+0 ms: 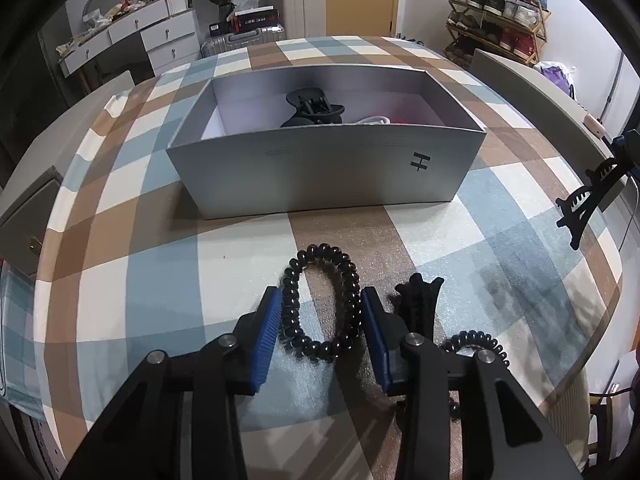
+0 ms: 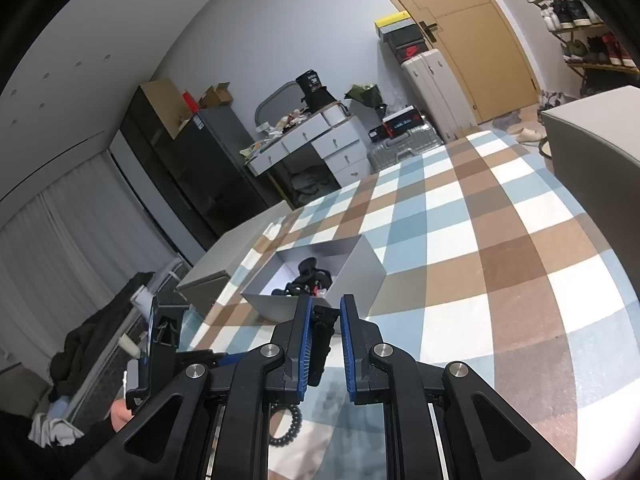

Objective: Organize jewelry
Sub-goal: 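Carry both items over the grey box and open both grippers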

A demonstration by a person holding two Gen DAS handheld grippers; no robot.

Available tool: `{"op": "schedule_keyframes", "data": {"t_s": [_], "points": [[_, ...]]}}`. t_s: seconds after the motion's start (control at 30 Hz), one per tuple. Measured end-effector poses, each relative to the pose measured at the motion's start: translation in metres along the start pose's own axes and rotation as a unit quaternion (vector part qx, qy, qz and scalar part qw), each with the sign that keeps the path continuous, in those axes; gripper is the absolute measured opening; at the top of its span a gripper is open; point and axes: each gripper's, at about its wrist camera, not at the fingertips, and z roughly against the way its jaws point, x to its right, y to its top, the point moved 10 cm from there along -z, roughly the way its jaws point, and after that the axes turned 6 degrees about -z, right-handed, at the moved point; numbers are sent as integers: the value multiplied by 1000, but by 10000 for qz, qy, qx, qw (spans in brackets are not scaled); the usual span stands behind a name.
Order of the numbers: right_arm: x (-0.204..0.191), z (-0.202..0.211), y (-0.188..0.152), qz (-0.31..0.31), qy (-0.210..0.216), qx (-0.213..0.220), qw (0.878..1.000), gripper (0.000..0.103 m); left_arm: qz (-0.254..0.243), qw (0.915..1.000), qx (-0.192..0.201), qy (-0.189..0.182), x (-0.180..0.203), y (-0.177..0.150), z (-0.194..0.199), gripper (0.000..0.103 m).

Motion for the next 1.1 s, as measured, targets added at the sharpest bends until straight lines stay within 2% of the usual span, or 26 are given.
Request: {"op": "schedule_keyframes", "data": {"t_s": [0.07,0.17,0.5,0.77,1.1], "points": [[-1,1,-1,19,-12,-6,10000,13,54,9999,85,113,-7,2,5,34],[-5,2,-3,50,-7,-25,10000,13,261,9994,202,91,-17,5,14,34],[-28,-1,-2,272,69,-36,9996,13,474,9953,785,316,-31,11,58,34],[-60,-6,11,640,213,47,9977,13,651,9899,1225,278,-43,27,85,34],[-87,-27,38,899,386,136,9951,13,824,9838,1582,198,-55,47,93,34]]}}
